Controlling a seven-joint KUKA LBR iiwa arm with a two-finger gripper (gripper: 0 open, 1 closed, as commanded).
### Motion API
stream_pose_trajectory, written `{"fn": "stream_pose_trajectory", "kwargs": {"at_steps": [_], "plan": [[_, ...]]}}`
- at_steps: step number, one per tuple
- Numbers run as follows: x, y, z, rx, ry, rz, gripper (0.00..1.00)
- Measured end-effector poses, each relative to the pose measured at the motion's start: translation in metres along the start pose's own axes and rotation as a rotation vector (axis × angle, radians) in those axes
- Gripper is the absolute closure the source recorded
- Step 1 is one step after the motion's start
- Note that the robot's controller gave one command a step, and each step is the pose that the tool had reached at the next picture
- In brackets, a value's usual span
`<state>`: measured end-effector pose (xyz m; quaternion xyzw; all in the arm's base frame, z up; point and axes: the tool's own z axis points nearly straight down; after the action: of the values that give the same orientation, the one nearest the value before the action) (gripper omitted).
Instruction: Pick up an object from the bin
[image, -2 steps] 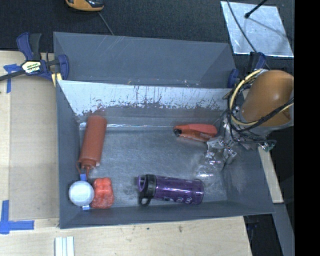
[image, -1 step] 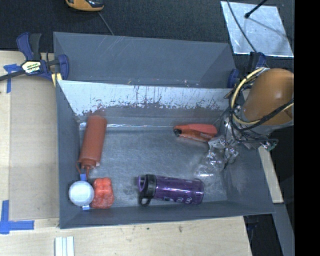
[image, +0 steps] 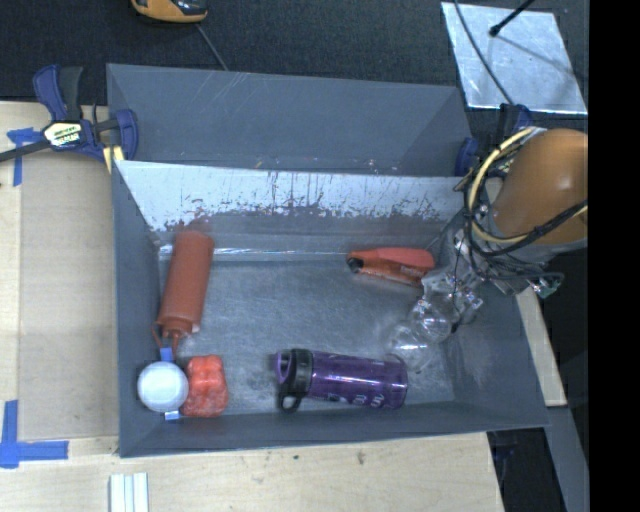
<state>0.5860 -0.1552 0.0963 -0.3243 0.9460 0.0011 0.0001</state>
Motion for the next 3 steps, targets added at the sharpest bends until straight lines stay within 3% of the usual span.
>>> {"fn": "stream_pose_trajectory", "kwargs": {"at_steps": [3], "plan": [[-0.001, -0.002, -0.024, 0.007, -0.004, 0.001, 1.00]]}}
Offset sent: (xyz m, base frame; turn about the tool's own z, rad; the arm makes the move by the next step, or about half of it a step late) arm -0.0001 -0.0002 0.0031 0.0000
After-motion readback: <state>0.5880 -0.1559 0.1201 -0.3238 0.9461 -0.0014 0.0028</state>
